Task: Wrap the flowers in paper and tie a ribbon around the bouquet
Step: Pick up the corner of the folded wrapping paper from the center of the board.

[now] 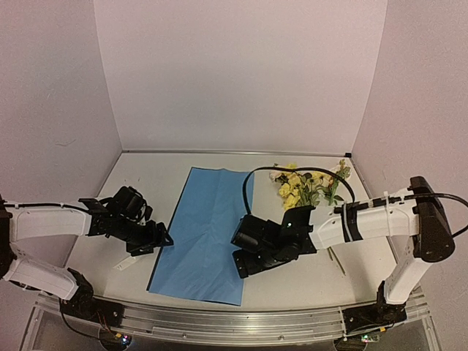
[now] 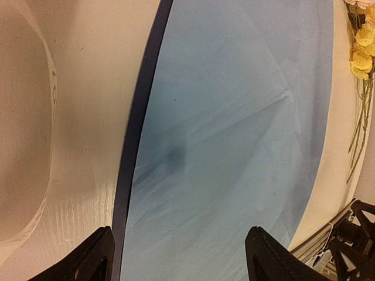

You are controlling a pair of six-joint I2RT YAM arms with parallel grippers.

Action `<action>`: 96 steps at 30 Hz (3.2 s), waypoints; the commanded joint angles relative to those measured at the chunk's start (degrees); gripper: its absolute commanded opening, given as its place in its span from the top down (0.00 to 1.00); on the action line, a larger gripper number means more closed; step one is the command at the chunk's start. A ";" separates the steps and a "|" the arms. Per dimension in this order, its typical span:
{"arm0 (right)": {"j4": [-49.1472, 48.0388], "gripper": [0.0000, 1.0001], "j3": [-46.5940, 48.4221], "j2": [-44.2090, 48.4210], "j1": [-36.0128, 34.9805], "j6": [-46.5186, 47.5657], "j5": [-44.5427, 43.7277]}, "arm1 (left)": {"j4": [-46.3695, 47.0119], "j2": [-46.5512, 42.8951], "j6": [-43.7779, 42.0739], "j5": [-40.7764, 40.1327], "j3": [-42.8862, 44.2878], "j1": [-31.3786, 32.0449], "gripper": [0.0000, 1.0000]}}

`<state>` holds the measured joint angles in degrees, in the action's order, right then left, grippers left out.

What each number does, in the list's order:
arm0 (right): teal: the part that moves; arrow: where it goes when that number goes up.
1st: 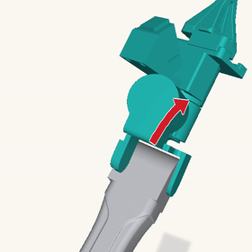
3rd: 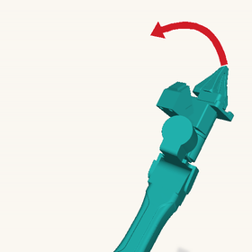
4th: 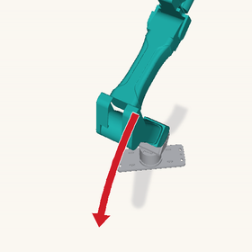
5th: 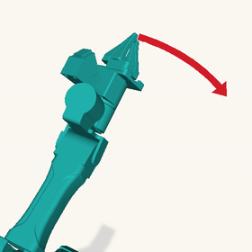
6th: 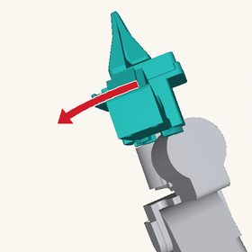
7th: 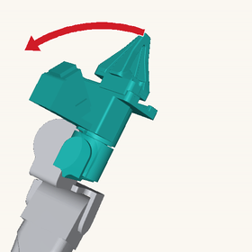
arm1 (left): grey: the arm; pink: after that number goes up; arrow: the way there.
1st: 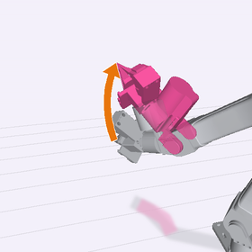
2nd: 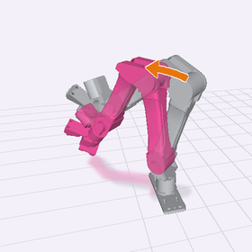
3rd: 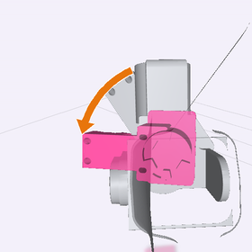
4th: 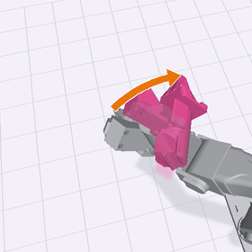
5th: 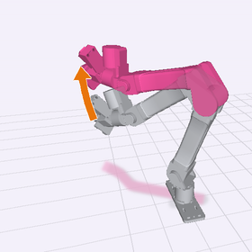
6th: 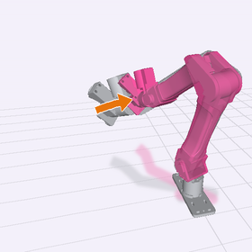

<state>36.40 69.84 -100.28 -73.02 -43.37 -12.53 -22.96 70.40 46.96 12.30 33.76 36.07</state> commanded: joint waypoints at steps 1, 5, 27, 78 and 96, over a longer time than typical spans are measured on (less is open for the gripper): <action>1.73 0.08 7.18 -3.45 -6.88 11.07 -6.46 | 1.31 -2.21 2.09 0.34 -2.29 0.05 0.20; 2.85 0.08 13.07 -8.57 -10.01 19.36 -6.13 | 1.41 -2.62 2.75 0.45 -2.81 0.06 0.21; 12.65 0.17 25.24 -23.45 -17.08 27.46 -12.78 | -4.44 -7.74 1.91 -1.67 -2.07 0.05 0.20; -19.59 0.23 0.45 -13.50 -18.42 47.69 -28.20 | 13.25 4.88 3.77 17.16 -0.41 -10.62 0.26; -21.21 0.23 5.48 -20.61 -18.42 53.72 -36.47 | 17.66 14.99 3.29 16.30 -1.46 -10.85 0.28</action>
<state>16.57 72.52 -118.97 -91.29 8.29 -44.55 -5.89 83.86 50.87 30.15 31.86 25.43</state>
